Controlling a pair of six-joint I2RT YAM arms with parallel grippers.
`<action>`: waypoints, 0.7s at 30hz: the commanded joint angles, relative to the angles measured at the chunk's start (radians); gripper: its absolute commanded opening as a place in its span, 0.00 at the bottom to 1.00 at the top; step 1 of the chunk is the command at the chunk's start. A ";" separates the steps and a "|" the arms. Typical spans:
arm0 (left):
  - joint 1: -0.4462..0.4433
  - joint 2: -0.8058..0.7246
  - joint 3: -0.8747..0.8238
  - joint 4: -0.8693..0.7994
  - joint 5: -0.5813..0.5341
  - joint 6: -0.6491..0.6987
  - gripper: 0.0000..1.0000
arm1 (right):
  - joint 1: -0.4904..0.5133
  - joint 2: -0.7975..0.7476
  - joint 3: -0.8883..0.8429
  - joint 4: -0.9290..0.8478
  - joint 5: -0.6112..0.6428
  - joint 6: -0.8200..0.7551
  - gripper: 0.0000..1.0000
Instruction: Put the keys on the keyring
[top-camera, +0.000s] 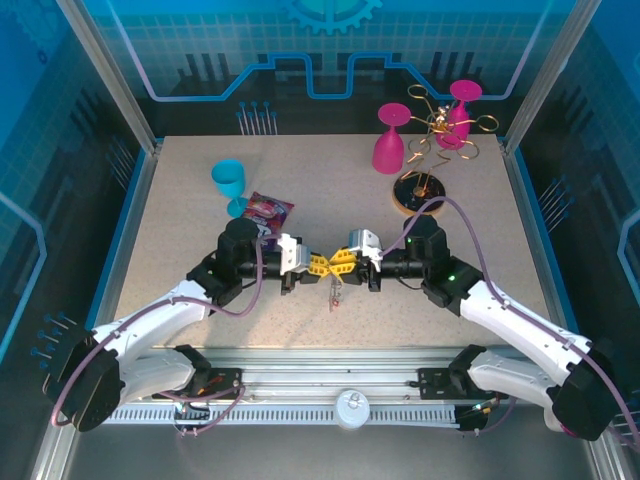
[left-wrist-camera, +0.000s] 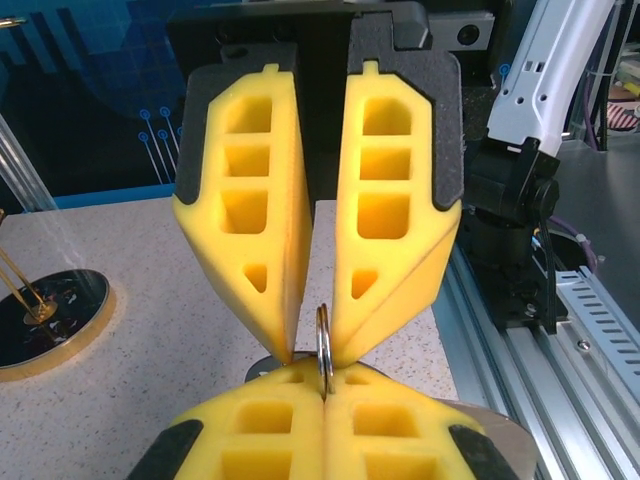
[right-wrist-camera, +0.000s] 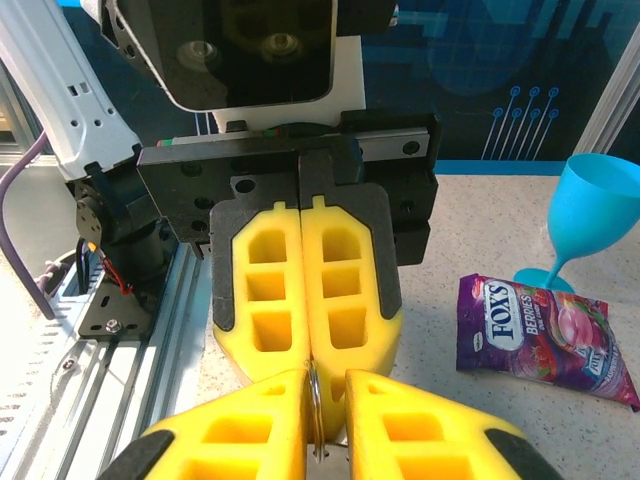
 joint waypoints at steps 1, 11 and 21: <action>-0.004 -0.017 -0.010 0.072 0.056 -0.016 0.00 | -0.010 0.009 -0.001 -0.012 -0.007 -0.021 0.17; -0.004 -0.029 0.017 -0.040 -0.036 0.014 0.27 | -0.010 0.007 0.088 -0.239 0.051 -0.147 0.00; -0.006 0.012 0.133 -0.340 -0.108 0.135 0.21 | 0.053 0.124 0.334 -0.639 0.214 -0.353 0.00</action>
